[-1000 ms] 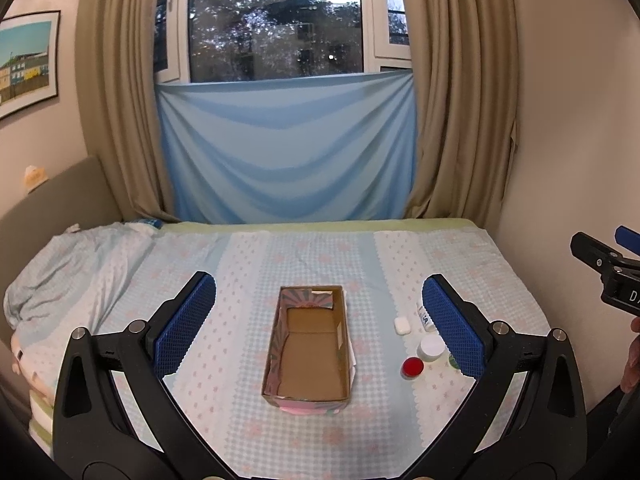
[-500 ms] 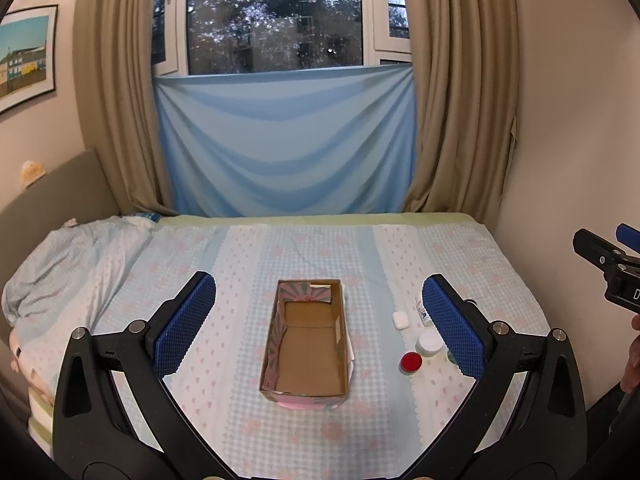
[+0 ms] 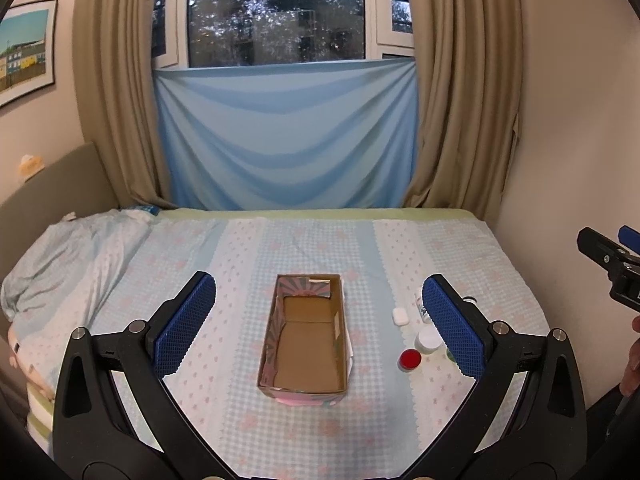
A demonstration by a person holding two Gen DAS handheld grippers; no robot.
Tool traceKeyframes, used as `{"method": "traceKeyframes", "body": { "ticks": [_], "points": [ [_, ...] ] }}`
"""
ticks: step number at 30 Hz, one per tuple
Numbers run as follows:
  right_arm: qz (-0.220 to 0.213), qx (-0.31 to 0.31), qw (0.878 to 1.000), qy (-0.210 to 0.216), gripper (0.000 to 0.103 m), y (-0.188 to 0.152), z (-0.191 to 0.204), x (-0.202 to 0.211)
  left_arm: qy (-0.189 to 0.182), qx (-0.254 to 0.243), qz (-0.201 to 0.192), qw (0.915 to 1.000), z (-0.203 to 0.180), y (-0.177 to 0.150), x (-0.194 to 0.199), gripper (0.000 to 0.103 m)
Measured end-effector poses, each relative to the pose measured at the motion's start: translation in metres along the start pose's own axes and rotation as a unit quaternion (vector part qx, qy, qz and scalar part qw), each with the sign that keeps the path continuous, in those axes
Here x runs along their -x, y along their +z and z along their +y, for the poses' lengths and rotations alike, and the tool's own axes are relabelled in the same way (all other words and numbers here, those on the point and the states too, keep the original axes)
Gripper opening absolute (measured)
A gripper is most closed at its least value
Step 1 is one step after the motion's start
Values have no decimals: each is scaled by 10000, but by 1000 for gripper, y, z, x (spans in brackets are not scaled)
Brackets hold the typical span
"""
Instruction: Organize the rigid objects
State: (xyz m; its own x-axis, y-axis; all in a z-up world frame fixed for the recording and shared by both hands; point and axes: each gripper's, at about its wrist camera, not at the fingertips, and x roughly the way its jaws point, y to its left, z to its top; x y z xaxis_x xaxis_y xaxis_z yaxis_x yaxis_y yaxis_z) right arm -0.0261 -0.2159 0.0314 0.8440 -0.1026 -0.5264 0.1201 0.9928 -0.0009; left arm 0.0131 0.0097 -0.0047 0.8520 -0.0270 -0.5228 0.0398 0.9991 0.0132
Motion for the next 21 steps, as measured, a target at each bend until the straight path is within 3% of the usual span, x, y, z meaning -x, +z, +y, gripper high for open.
{"method": "traceKeyframes", "body": {
  "ticks": [15, 21],
  "points": [
    [-1, -3, 10000, 15, 103, 0, 0, -1, -130, -122, 141, 9997, -9, 2, -7, 102],
    [0, 115, 9999, -37, 103, 3, 2, -4, -308, 95, 487, 9983, -2, 0, -14, 102]
  ]
}}
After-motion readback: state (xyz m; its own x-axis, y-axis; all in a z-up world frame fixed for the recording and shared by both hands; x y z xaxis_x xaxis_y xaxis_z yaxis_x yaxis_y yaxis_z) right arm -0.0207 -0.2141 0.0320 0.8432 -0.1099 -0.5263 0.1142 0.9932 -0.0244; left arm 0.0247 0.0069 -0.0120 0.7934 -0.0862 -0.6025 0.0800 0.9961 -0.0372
